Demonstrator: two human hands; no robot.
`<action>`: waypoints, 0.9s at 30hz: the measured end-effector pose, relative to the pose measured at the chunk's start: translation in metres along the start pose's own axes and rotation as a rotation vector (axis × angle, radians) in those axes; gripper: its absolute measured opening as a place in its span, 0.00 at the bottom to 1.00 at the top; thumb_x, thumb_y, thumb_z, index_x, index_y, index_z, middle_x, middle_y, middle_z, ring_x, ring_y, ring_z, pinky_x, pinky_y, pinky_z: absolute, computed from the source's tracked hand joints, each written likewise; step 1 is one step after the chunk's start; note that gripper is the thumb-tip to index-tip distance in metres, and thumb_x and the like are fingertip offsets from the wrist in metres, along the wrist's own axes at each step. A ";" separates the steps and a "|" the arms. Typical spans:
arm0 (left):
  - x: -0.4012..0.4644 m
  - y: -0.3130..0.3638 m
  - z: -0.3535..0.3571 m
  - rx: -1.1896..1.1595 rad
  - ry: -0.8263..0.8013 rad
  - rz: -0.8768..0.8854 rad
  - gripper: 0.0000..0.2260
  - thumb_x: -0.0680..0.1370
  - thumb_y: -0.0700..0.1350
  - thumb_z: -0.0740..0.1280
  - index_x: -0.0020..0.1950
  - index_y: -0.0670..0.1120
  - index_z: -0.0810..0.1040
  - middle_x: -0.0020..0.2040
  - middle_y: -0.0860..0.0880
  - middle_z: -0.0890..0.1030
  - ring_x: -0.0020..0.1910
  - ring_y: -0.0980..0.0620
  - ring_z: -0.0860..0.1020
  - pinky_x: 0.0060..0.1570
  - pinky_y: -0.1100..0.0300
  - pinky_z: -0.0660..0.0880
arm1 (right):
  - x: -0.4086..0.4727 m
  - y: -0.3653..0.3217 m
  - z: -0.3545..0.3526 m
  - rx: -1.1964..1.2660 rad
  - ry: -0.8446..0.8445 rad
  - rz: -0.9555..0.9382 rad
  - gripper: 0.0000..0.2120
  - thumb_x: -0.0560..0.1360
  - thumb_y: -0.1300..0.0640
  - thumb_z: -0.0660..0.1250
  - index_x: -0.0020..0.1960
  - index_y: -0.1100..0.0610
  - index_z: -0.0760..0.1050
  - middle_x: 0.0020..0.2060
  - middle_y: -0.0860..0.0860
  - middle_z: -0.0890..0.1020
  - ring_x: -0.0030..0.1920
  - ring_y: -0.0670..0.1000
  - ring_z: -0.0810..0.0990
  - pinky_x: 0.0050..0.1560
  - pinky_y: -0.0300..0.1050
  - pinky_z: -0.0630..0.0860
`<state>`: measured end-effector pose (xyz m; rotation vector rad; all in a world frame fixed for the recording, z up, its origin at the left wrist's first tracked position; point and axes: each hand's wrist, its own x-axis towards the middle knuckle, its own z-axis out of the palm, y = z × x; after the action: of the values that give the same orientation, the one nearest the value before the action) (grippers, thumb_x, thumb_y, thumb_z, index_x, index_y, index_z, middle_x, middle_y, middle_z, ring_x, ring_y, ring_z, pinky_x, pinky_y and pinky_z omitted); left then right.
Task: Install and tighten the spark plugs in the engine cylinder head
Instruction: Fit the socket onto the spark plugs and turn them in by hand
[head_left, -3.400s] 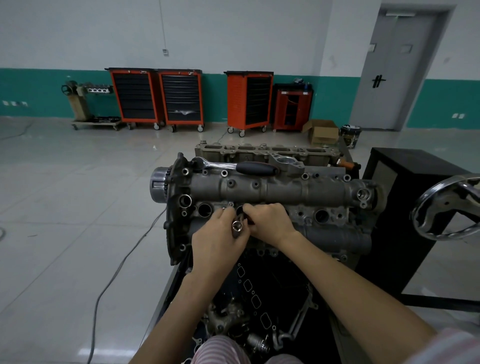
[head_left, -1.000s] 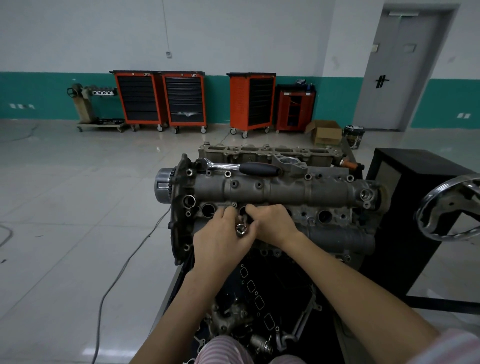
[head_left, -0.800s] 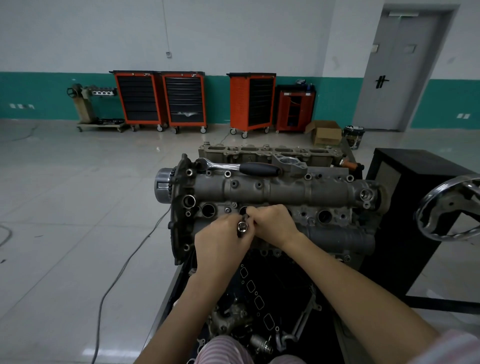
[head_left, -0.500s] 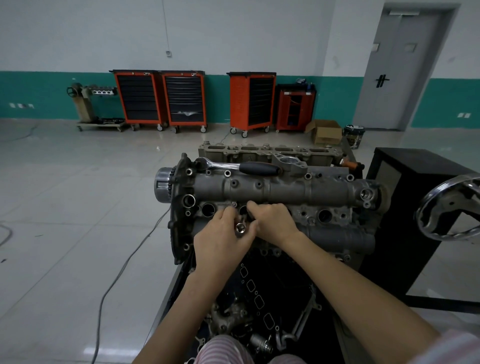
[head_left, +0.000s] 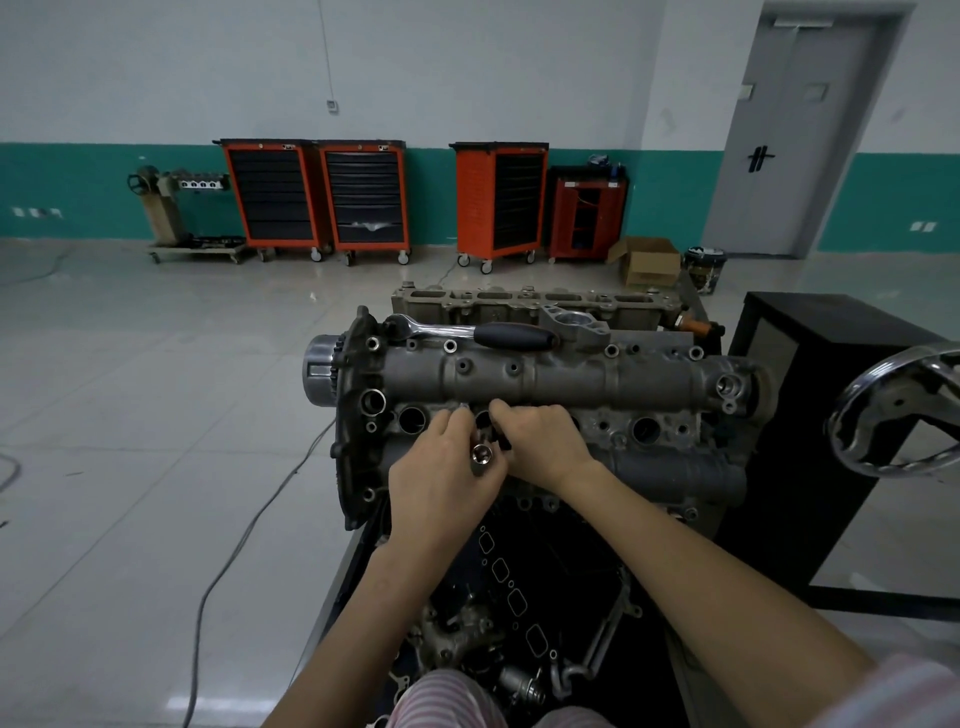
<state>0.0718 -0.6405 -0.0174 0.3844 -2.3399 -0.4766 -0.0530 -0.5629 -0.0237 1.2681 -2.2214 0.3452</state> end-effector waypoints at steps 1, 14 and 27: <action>0.000 -0.001 0.000 0.004 -0.004 -0.009 0.12 0.73 0.55 0.63 0.39 0.51 0.62 0.36 0.57 0.68 0.30 0.57 0.66 0.26 0.65 0.55 | 0.000 -0.001 -0.001 -0.004 0.020 -0.014 0.13 0.64 0.57 0.73 0.42 0.62 0.74 0.29 0.56 0.80 0.29 0.58 0.80 0.26 0.42 0.65; -0.001 -0.004 0.001 0.085 0.071 0.047 0.13 0.74 0.52 0.65 0.36 0.50 0.64 0.34 0.55 0.69 0.33 0.51 0.72 0.27 0.62 0.59 | -0.003 -0.004 -0.003 0.024 0.134 -0.010 0.10 0.59 0.57 0.74 0.32 0.60 0.74 0.21 0.53 0.77 0.20 0.54 0.76 0.21 0.38 0.67; 0.003 -0.009 0.002 0.070 -0.046 -0.005 0.14 0.76 0.60 0.59 0.40 0.52 0.63 0.37 0.56 0.69 0.34 0.53 0.72 0.27 0.60 0.59 | -0.004 -0.004 -0.006 0.021 0.181 -0.100 0.05 0.64 0.58 0.63 0.33 0.60 0.74 0.21 0.51 0.75 0.19 0.53 0.74 0.18 0.35 0.63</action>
<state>0.0690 -0.6491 -0.0211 0.4168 -2.4053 -0.4103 -0.0459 -0.5599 -0.0212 1.2996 -2.0009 0.4274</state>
